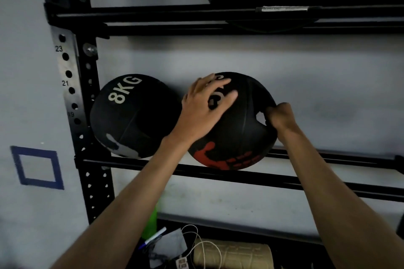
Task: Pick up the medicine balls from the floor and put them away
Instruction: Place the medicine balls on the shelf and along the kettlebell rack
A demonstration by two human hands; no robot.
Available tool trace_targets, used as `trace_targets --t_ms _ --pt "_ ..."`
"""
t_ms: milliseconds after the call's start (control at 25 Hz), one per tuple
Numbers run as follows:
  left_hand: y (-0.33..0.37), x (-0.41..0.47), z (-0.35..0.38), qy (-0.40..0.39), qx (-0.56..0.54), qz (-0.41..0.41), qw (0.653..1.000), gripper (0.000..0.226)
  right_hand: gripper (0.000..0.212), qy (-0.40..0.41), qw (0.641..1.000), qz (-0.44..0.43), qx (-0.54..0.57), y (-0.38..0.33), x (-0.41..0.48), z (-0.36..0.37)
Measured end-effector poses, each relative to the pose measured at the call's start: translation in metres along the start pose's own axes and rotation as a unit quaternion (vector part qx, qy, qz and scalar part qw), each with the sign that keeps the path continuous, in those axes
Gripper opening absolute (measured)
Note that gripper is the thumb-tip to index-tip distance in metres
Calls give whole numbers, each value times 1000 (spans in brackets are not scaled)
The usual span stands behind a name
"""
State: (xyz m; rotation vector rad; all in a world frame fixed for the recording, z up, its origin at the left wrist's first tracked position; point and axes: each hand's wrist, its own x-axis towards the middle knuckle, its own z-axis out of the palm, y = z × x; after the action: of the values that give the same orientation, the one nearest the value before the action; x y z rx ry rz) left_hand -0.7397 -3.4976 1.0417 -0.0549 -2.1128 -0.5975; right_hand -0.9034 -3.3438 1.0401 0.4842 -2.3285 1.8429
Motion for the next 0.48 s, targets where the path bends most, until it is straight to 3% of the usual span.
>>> trace_targets --t_ms 80,200,480 --pt "-17 4 9 0 52 -16 999 50 19 -11 1000 5 26 0 -5 4" --pt "-44 5 10 41 12 -46 998 45 37 -18 999 2 46 0 -6 16" --pt "-64 -12 2 77 -8 -95 992 41 51 -28 996 -73 37 -14 -23 41"
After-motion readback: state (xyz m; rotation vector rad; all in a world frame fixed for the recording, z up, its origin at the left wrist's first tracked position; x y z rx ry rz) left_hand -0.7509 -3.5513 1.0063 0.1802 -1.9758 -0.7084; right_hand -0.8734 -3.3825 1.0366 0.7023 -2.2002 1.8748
